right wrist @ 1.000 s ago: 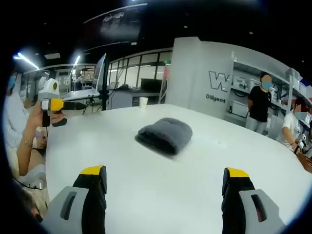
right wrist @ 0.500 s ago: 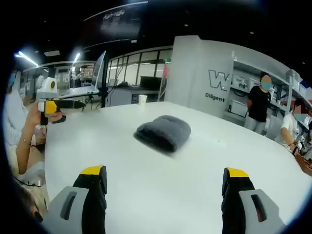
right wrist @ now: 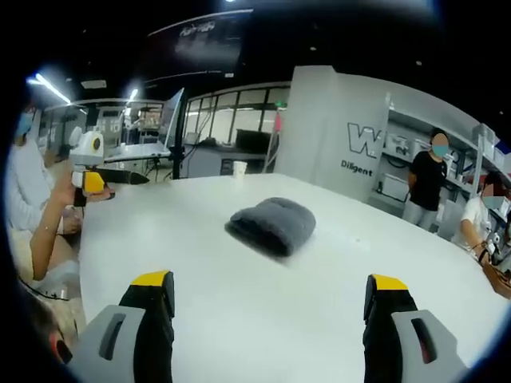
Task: Open the folded towel by lifting each exposed corner and separating the folded layers until the towel lies flat within the target outline without major curled edges
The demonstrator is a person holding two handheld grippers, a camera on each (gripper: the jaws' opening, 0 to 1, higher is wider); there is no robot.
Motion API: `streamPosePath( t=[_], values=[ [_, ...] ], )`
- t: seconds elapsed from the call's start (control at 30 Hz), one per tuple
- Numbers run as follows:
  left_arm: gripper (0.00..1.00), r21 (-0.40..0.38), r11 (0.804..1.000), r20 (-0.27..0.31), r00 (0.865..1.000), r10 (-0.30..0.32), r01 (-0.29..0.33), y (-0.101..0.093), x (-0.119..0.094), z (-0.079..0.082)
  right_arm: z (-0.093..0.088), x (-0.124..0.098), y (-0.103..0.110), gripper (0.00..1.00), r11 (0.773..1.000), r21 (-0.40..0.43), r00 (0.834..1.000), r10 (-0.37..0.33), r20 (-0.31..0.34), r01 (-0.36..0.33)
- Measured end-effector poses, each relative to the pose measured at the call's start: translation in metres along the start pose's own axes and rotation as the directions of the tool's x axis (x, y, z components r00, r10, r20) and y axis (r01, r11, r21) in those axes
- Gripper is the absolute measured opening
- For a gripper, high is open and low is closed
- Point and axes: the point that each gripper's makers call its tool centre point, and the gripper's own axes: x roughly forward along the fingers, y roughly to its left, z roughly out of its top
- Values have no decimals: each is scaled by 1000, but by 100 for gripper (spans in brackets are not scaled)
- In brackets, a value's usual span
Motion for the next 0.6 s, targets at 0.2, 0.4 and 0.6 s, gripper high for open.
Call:
streamPosePath(
  t=[0.2,0.4,0.6],
  values=[
    [100,33,999,-22,999,-26,27,-12,-1,-1,2,1,2,99,1000,-9,1000,6,3,-6],
    [99,35,999,-26,999,-26,27,-15,-2,-3,2,1,5,99,1000,-26,1000,7,-2,-7],
    [99,12,998,-20,998,-55,55,-20,-3,-4,4,1,8,99,999,-36,1000,10,-2,-10]
  ],
)
